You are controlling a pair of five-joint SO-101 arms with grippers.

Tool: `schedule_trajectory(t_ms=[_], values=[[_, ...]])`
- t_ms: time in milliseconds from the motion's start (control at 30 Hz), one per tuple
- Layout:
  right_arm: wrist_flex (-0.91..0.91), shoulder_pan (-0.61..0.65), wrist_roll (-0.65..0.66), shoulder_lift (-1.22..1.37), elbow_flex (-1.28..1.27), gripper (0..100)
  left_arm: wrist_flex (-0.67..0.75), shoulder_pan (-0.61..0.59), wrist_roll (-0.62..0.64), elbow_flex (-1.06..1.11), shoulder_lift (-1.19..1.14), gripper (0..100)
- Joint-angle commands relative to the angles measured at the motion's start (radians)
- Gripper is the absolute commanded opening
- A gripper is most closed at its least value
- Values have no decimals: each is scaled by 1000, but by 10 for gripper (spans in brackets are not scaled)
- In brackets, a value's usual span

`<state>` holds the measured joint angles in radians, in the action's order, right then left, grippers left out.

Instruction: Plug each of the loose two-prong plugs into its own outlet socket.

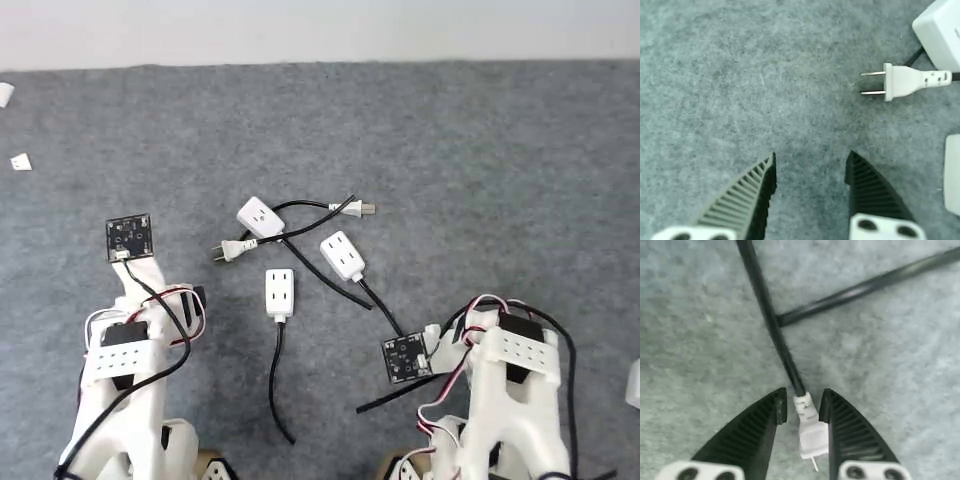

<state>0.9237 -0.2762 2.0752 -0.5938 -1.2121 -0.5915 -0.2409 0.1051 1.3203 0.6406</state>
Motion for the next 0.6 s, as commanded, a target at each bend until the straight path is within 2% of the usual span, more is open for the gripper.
schedule_trajectory(t_ms=[0, 233, 567], values=[[-36, 5, -18, 1, 20, 118, 25, -6, -14, -53, 0, 217], [-119, -35, -15, 2, 14, 117, 25, -6, -14, -53, 2, 217], [-120, -44, -14, 45, 3, 117, 25, -6, -15, -53, 2, 217]])
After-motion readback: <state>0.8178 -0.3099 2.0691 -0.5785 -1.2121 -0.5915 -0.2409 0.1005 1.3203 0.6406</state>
